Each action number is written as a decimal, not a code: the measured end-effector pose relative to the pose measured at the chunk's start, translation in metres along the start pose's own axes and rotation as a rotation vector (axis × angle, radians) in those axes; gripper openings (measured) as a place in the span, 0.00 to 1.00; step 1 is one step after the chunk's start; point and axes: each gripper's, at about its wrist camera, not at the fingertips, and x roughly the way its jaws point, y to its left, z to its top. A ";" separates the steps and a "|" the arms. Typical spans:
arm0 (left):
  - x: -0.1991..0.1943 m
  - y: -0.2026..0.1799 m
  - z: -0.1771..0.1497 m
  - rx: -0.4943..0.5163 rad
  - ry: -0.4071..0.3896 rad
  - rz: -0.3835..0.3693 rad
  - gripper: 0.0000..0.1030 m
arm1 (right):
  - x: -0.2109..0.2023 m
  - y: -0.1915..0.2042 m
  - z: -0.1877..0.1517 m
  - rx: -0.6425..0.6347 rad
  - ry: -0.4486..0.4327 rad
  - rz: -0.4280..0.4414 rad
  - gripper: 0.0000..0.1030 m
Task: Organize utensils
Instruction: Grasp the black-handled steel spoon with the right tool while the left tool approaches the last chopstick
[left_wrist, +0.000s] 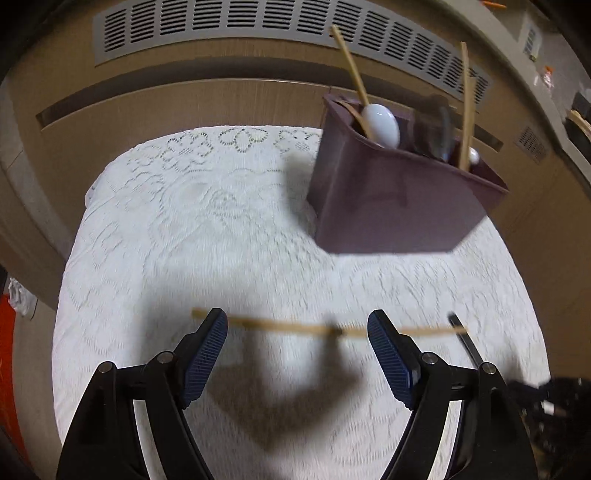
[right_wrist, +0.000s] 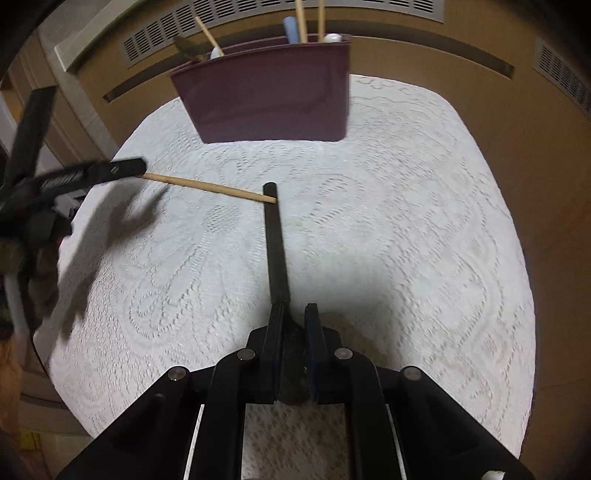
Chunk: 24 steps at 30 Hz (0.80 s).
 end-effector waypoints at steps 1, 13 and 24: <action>0.007 0.001 0.007 -0.004 0.011 0.002 0.76 | -0.002 -0.002 -0.002 0.007 -0.003 0.004 0.11; 0.027 0.009 0.003 -0.082 0.162 -0.046 0.76 | -0.030 -0.012 -0.022 0.019 -0.041 0.012 0.35; -0.021 -0.047 -0.052 0.206 0.176 -0.153 0.76 | -0.043 -0.018 -0.025 0.054 -0.067 0.021 0.44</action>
